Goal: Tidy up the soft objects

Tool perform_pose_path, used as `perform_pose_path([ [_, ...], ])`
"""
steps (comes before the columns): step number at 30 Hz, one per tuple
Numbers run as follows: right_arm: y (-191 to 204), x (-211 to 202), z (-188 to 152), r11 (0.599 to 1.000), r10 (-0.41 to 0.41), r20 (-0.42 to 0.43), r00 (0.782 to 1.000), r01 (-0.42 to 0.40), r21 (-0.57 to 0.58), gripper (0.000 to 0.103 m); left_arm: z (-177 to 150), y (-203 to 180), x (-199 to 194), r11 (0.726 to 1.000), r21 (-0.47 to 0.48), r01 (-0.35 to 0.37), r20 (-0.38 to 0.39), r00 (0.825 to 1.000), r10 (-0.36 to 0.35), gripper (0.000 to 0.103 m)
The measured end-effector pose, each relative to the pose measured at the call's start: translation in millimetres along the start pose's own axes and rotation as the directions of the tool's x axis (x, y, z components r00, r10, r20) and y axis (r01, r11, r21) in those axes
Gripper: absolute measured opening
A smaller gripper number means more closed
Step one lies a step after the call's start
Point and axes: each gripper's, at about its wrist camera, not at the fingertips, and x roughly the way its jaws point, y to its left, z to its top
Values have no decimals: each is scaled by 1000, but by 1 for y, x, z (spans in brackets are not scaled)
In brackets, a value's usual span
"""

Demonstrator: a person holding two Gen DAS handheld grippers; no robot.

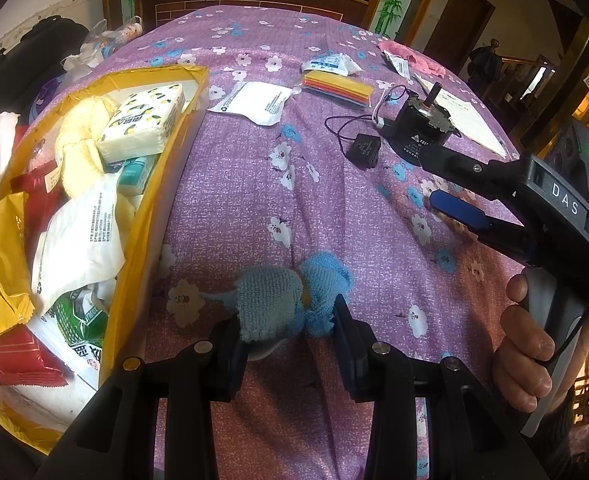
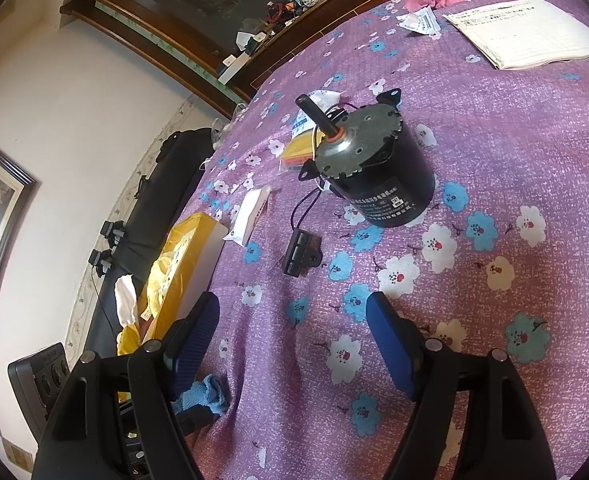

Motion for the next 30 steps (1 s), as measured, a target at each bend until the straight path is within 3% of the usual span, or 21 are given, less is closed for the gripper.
perform_pose_path([
  [30,0,0,0,1000,1,0,1000,-1,1,75,1,-1,1,1000,6,-6,-3,1000,6,39],
])
